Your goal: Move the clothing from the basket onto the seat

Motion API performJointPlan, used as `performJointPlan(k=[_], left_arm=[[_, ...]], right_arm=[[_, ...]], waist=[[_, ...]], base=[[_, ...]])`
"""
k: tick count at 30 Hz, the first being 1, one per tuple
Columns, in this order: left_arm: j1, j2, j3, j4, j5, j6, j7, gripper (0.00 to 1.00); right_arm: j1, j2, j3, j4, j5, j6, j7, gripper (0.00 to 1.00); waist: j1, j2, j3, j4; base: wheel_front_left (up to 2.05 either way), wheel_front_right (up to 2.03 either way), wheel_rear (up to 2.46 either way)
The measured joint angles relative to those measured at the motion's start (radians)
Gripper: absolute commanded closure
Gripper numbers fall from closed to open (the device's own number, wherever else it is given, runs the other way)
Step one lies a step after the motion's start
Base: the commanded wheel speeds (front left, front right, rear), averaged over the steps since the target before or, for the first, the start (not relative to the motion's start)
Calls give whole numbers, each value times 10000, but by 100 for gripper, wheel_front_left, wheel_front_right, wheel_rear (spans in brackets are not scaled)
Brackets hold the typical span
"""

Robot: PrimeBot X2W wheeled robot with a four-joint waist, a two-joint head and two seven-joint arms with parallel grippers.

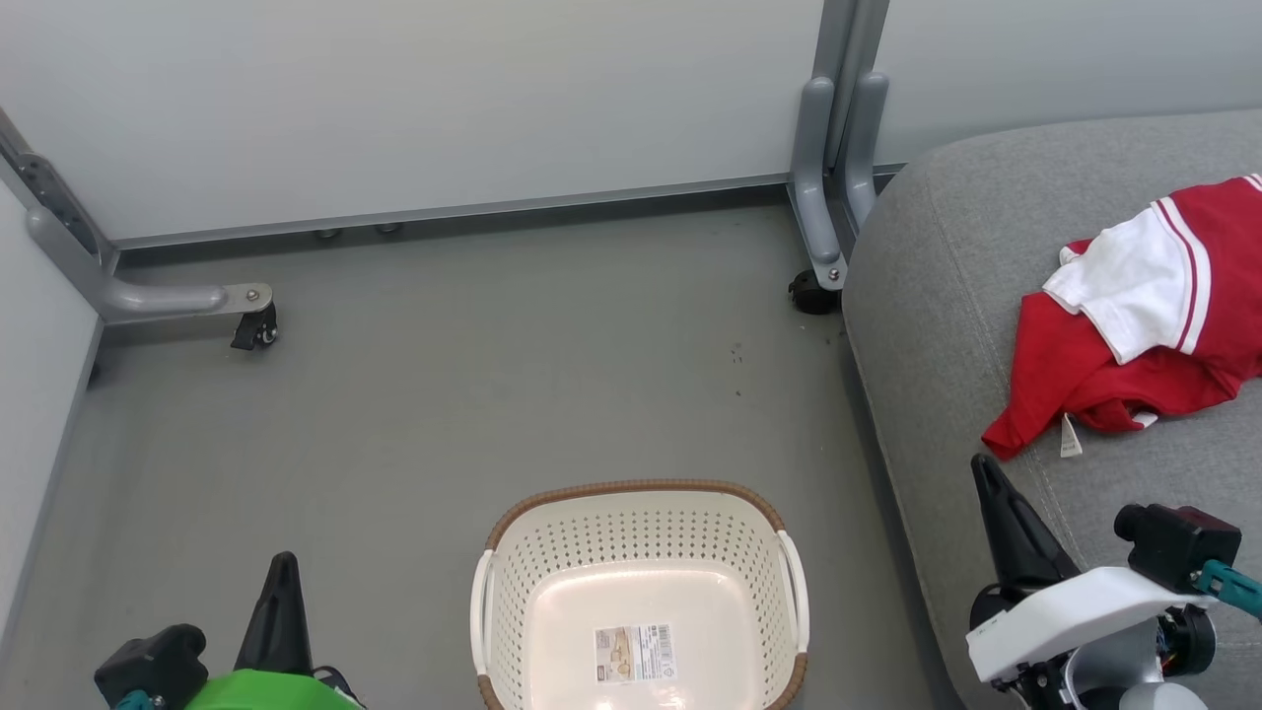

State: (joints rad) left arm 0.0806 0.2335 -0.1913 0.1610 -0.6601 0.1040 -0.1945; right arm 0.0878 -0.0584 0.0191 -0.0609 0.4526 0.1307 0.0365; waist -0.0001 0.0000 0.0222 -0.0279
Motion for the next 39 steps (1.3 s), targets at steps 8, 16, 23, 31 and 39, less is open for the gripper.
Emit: performJointPlan(k=[8, 16, 23, 31, 39], left_arm=[[-205, -169, 305, 98, -1127, -261, 311, 100], [-385, -322, 585, 194, -2155, -506, 571, 100], [-542, -460, 809, 265, -2951, -688, 828, 100], [-726, -616, 1041, 332, -3845, -903, 1068, 100], [-845, -738, 1279, 389, -4633, -1106, 1323, 100]], right_arm=[[-217, -107, -25, 349, 1434, 0, -15, 100], [-385, -153, -67, 656, 2690, -2, -17, 100], [-538, -174, -111, 911, 3712, -2, -15, 100], [-732, -194, -171, 1177, 4800, -2, -10, 100], [-912, -211, -251, 1427, 5783, -2, 59, 100]], waist=[[0, 0, -15, 21], [1, 0, -28, 41], [0, 0, -40, 58], [0, 0, -54, 79], [1, 0, -67, 98]], base=[[0, 0, 0], [0, 0, 0], [0, 0, 0], [0, 0, 0], [0, 0, 0]])
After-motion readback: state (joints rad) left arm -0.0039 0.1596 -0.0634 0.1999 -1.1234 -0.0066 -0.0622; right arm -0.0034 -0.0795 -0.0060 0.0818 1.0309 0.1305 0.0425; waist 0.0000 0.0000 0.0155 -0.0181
